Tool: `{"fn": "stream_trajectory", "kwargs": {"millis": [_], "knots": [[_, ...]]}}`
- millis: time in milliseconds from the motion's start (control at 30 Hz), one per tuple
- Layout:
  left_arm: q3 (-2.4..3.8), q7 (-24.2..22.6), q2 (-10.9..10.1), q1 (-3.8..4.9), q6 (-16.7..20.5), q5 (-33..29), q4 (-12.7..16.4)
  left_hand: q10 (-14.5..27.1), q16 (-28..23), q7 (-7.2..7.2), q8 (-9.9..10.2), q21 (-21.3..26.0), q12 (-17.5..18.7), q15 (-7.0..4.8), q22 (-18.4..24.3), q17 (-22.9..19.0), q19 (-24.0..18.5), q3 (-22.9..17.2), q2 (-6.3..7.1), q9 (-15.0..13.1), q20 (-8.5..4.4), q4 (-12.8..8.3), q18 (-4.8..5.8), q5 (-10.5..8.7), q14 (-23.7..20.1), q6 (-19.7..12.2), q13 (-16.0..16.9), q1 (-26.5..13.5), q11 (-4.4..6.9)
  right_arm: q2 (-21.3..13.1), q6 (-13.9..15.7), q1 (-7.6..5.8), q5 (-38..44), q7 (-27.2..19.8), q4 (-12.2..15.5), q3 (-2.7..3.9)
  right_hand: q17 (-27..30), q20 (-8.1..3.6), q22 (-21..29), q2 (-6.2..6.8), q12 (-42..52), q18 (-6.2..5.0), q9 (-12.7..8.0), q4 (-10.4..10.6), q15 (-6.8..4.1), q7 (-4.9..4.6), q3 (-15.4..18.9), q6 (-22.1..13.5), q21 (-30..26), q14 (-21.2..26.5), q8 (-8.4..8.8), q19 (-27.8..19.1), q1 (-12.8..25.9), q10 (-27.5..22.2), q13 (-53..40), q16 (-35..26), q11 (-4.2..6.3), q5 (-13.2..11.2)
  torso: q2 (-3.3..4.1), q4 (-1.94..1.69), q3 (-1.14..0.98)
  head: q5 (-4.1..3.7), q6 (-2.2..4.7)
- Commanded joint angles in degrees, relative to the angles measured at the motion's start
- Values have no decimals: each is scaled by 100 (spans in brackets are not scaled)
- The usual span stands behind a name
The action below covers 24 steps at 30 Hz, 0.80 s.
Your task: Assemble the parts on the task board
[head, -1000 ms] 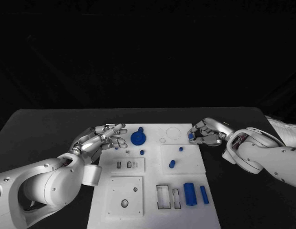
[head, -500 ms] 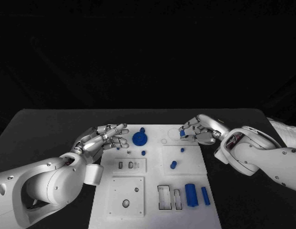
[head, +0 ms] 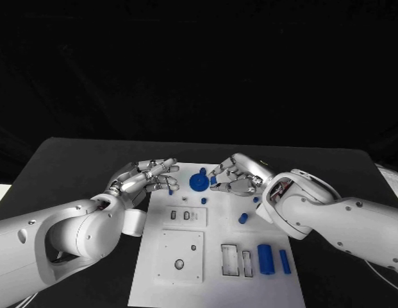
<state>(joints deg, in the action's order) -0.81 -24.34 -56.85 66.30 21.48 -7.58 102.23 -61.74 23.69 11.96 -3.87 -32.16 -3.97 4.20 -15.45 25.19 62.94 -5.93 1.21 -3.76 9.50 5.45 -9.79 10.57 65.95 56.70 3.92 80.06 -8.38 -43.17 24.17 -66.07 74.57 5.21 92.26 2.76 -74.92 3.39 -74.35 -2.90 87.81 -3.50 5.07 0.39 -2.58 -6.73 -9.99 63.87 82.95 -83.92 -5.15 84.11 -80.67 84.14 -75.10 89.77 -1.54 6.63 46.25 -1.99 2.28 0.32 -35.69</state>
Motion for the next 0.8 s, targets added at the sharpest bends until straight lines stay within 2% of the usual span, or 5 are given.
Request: {"fn": "stream_trajectory", "kwargs": {"millis": [33, 200, 300, 533, 800], "knots": [[4, -87, -4, 4, -121, 1, -82, 38, -28, 8, 10, -28, 24, -14, -9, 5, -42, -39, 5, 5, 11, 2, -57, -15, -42, -22, -4, 11, 1, 175, -185, 56, 438, 443, -53, -41, -1508, -38, 5, -74, -40, 40, 56, 11, -28, 82, -34, 91, 3, -608, -29, 67, 13, 443, -1322, 23, 35, 21, -40, -46, 30, 55, -84], [4, -103, -17, 5, -121, 1, -166, 38, -30, 6, 10, -29, 24, -13, -9, 5, -44, -42, 5, 5, 11, 0, -57, -14, -45, -22, -4, 12, 1, 458, -328, 145, 755, 571, -137, -121, -1508, -39, 19, -64, -47, 38, 56, 8, -28, 81, -39, 89, -4, -608, -27, 62, 27, 439, -1317, 23, 34, 24, -60, -67, 50, 103, -147], [4, -107, -23, 5, -121, 1, -186, 38, -30, 6, 10, -29, 24, -13, -9, 5, -44, -42, 5, 5, 11, 0, -57, -14, -45, -22, -4, 12, 1, 586, -453, 203, 917, 651, -154, -157, -1508, -39, 27, -54, -54, 36, 57, 6, -28, 81, -43, 89, -8, -608, -26, 59, 40, 435, -1313, 23, 33, 24, -53, -61, 43, 134, -171], [4, -109, -31, 5, -122, 1, -191, 38, -30, 6, 10, -29, 24, -13, -9, 5, -44, -42, 5, 5, 11, 0, -57, -14, -45, -22, -4, 12, 1, 691, -707, 277, 1082, 751, -144, -183, -1508, -39, 35, -32, -50, 35, 59, 5, -27, 81, -49, 94, -13, -608, -26, 56, 77, 437, -1316, 23, 33, 16, -48, -43, 36, 148, -212], [4, -107, -34, 6, -127, 1, -192, 38, -30, 6, 10, -29, 24, -13, -9, 5, -44, -42, 5, 5, 11, 0, -57, -14, -45, -22, -4, 12, 1, 733, -974, 377, 1257, 873, -121, -194, -1508, -39, 57, 9, -59, 31, 62, 6, -27, 82, -59, 96, -26, -608, -24, 48, 141, 432, -1310, 23, 33, 36, -43, -44, 28, 142, -237]]}}
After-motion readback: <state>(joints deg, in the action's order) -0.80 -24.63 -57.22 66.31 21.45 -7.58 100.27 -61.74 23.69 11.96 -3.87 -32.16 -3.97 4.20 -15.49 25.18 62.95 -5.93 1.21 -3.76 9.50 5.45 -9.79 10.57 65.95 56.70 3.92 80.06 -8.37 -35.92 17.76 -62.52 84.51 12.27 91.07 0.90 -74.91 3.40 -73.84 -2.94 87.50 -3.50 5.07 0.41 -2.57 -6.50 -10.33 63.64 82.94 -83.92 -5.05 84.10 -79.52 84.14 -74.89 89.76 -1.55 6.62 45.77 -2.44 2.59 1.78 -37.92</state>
